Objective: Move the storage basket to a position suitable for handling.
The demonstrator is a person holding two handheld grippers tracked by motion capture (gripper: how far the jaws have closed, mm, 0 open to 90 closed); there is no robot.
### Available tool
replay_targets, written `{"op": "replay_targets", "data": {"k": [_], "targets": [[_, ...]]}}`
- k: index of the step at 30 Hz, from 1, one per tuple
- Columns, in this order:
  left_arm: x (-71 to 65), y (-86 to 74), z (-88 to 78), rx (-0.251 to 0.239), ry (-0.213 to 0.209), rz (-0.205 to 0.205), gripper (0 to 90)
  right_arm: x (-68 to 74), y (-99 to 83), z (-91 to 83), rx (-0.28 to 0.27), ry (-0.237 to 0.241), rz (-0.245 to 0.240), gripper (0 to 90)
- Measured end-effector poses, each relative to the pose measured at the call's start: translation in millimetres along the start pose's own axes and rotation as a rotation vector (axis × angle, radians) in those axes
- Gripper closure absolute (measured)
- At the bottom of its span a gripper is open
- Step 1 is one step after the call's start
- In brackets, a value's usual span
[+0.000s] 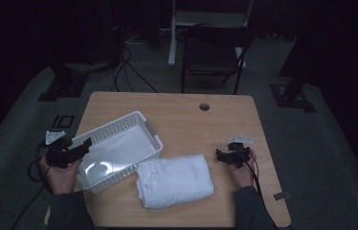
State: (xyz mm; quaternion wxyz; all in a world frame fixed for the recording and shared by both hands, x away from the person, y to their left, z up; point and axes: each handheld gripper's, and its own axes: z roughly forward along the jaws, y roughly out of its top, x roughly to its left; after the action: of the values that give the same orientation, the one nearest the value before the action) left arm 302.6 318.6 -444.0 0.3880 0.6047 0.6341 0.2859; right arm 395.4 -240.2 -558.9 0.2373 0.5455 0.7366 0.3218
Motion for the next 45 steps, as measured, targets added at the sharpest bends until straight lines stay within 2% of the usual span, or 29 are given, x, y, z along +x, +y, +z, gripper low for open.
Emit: {"op": "replay_targets", "data": {"k": [4,6,7,10,13,16,24,29,32,38,42,45], "targets": [[2.4,-2.1,1.4,0.012,0.017,-0.013,25.4,0.1,-0.5,-0.4,0.004,0.005,-0.005,12.5],[4.5,-4.2,3.7,0.027,0.043,-0.025,25.6,0.1,-1.5,-1.4,0.004,0.008,-0.007,12.5],[4.5,-4.2,3.7,0.027,0.043,-0.025,25.6,0.1,-1.5,-1.4,0.004,0.008,-0.007,12.5],[10.0,-7.6,6.5,0.043,0.077,-0.057,25.6,-0.1,-2.1,-2.0,0.003,0.009,-0.010,12.5],[13.3,-9.5,5.7,0.048,0.102,-0.061,25.6,-0.1,-2.2,-2.1,0.003,0.010,-0.011,12.5],[14.2,-11.5,3.9,0.054,0.125,-0.064,28.8,0.0,-2.3,-2.2,0.003,0.010,-0.011,12.5],[24.6,-18.4,7.5,0.095,0.187,-0.122,35.1,0.4,-2.7,-2.7,0.004,0.010,-0.012,12.5],[30.2,-23.7,15.9,0.142,0.187,-0.135,40.4,0.4,-2.7,-2.7,0.004,0.010,-0.012,12.5],[31.2,-25.4,19.1,0.157,0.165,-0.128,49.8,0.4,-2.7,-2.7,0.003,0.010,-0.012,12.5],[32.8,-28.4,22.8,0.179,0.185,-0.135,58.1,0.4,-2.7,-2.7,0.004,0.010,-0.012,12.6],[34.6,-29.9,24.3,0.187,0.195,-0.132,67.3,0.4,-2.7,-2.6,0.004,0.010,-0.012,12.6],[34.3,-30.0,24.9,0.180,0.201,-0.136,68.6,0.4,-2.7,-2.7,0.004,0.010,-0.012,12.6]]}}
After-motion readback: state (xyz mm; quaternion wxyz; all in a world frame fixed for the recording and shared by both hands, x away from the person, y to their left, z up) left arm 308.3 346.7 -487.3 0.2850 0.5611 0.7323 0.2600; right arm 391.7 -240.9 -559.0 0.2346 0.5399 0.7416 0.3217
